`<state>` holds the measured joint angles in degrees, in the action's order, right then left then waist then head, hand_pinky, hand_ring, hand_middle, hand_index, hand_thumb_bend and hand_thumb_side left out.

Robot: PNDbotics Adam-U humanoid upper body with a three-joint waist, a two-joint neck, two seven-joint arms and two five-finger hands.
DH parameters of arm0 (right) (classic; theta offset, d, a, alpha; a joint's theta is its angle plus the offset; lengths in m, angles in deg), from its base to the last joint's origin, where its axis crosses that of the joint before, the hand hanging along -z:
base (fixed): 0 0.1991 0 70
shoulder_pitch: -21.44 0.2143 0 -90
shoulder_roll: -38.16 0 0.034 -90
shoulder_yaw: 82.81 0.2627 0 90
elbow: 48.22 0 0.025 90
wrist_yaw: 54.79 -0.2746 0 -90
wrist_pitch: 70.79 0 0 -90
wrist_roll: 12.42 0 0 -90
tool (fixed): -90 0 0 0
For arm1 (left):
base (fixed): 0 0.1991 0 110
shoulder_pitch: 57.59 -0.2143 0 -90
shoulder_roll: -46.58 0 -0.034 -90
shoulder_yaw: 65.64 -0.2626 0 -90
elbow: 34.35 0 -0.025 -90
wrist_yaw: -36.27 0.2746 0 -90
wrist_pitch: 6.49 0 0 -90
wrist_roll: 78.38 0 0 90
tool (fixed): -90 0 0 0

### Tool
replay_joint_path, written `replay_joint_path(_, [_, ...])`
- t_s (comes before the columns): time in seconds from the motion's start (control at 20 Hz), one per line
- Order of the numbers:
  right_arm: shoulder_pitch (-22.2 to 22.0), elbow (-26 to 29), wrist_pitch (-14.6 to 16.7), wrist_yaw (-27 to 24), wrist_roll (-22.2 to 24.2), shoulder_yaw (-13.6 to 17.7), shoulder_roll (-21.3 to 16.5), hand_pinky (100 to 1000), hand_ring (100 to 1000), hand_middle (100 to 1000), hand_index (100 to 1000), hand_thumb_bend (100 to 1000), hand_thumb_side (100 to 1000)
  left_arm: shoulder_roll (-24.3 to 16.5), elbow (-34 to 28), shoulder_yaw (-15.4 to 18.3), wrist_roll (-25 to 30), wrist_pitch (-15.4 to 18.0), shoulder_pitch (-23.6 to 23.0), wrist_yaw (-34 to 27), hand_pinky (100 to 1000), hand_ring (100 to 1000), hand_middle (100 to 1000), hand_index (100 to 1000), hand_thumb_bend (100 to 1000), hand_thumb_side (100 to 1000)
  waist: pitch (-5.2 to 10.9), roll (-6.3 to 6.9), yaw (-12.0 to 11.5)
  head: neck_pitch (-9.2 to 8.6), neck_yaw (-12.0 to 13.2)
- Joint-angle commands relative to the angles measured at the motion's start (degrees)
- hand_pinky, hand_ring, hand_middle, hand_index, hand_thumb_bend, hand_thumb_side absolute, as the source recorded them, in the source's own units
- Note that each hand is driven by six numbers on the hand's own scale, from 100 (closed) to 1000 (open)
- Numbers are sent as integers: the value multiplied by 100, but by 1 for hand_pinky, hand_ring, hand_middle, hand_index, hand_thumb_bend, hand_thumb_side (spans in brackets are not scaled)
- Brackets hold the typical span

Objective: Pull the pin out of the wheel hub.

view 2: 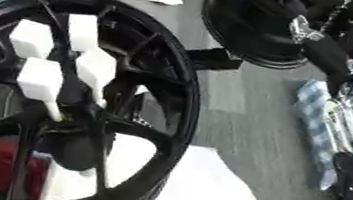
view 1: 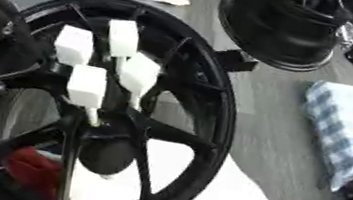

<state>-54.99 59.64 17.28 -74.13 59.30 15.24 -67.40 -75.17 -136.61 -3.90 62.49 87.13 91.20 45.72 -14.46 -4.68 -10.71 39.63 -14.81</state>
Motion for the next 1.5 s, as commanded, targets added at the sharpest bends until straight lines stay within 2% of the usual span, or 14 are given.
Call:
replay_joint_path(0.05, [46,47,13,-45,2,41,-103,647,587,478,610,340,132,-1,54,162,-265,-380,179,152,870,792,736,893,260,685,123,45,27,-68,1])
replay_joint_path(0.25, [81,46,18,-59,10,33,-92,647,587,478,610,342,132,111,134,166,-557,-721,245,321,905,832,777,912,379,626,95,66,89,-103,25])
replay_joint_path(0.55, [134,58,22,-72,13,29,-76,647,587,478,609,339,136,259,475,259,-373,-778,289,473,921,848,793,925,401,619,28,101,221,-157,52])
replay_joint_path(0.6, [135,58,22,-74,13,30,-76,646,587,479,609,221,168,273,507,267,-354,-771,295,484,921,848,793,925,401,619,25,102,227,-159,53])
replay_joint_path(0.65, [138,57,22,-76,9,33,-72,647,587,476,609,335,140,290,549,268,-319,-771,293,507,928,855,799,926,426,608,9,102,250,-164,71])
replay_joint_path(0.7, [144,54,23,-81,7,35,-67,647,587,475,609,333,140,309,590,267,-266,-771,292,540,935,865,807,927,441,597,-4,102,271,-173,78])
replay_joint_path(0.95, [208,28,20,-106,22,13,-56,646,586,474,608,331,140,358,745,293,73,-633,311,688,948,881,818,922,509,579,-38,113,312,-217,22])
replay_joint_path(1.3, [232,14,19,-120,35,5,-50,646,586,474,608,325,142,403,1012,271,110,-271,349,742,952,886,820,917,498,584,-73,111,343,-225,31])
replay_joint_path(1.5, [250,12,22,-130,45,-4,-44,646,585,474,608,322,143,442,1076,184,110,-210,347,793,949,885,818,916,498,587,-98,117,339,-183,107])
